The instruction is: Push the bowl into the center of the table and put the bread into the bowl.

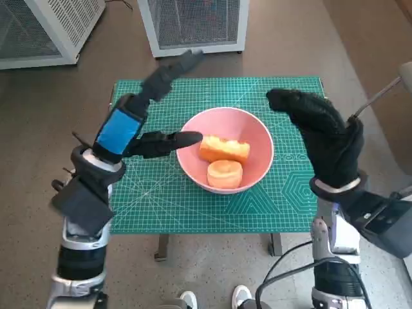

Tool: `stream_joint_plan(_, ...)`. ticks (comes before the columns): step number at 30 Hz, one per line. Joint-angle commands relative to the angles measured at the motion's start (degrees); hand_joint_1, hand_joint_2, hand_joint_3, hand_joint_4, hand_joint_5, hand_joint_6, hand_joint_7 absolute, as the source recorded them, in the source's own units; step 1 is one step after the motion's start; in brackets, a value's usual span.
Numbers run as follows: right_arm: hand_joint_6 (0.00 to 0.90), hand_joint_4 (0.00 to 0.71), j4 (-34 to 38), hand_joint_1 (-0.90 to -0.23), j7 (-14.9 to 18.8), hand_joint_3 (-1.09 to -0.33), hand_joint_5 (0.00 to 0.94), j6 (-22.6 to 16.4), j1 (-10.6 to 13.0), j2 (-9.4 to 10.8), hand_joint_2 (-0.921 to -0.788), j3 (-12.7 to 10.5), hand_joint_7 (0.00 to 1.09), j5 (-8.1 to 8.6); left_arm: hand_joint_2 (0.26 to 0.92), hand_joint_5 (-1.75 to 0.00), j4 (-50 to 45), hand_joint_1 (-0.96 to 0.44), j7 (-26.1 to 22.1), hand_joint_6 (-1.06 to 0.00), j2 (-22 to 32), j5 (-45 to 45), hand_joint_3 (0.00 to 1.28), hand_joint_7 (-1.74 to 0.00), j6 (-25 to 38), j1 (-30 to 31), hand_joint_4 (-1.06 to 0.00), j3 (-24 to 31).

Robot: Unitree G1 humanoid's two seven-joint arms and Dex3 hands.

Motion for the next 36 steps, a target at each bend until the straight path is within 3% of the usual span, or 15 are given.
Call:
stream_joint_plan(1, 0.027, 0.377, -1.3, -0.405, -3.1, -0.485, 0.0, 1.6, -1.2, 0.3, -0.914, 0.1, 0.7, -1.93, 0.921, 0.0, 3.6, -0.55, -0.3, 0.0, -3.0, -5.9, 0.36, -0.53, -4.8, 0.9, -0.19, 1.9)
stream_joint_plan(6, 0.049, 0.373, -1.9, -0.417, -5.1, -0.472, 0.001, 1.4, -2.1, 0.7, -0.912, 0.3, 0.7, -3.05, 0.921, 0.0, 6.3, -0.59, -1.7, 0.0, -4.4, -10.3, 0.36, -0.48, -8.0, 1.2, -0.18, 3.1)
stream_joint_plan(14, 0.061, 0.365, -0.9, -0.438, -6.5, -0.447, 0.0, -0.5, -3.8, 1.1, -0.92, 1.0, 0.71, -4.99, 0.921, 0.0, 6.4, -0.62, -2.4, 0.0, -4.4, -11.3, 0.36, -0.36, -8.7, 1.4, -0.17, 3.3)
stream_joint_plan(25, 0.059, 0.353, 0.3, -0.445, -5.6, -0.442, 0.0, -0.5, -5.2, 0.2, -0.921, 1.1, 0.71, -4.55, 0.921, 0.0, 5.6, -0.59, -4.1, -0.01, -3.5, -13.1, 0.37, -0.34, -6.3, 1.4, -0.17, 3.2)
stream_joint_plan(36, 0.035, 0.347, 0.1, -0.45, -6.2, -0.435, 0.0, -1.0, -6.0, -0.7, -0.921, 1.2, 0.69, -6.15, 0.921, 0.0, 5.7, -0.58, -4.3, -0.03, -3.4, -12.9, 0.37, -0.34, -6.0, 1.2, -0.17, 3.3)
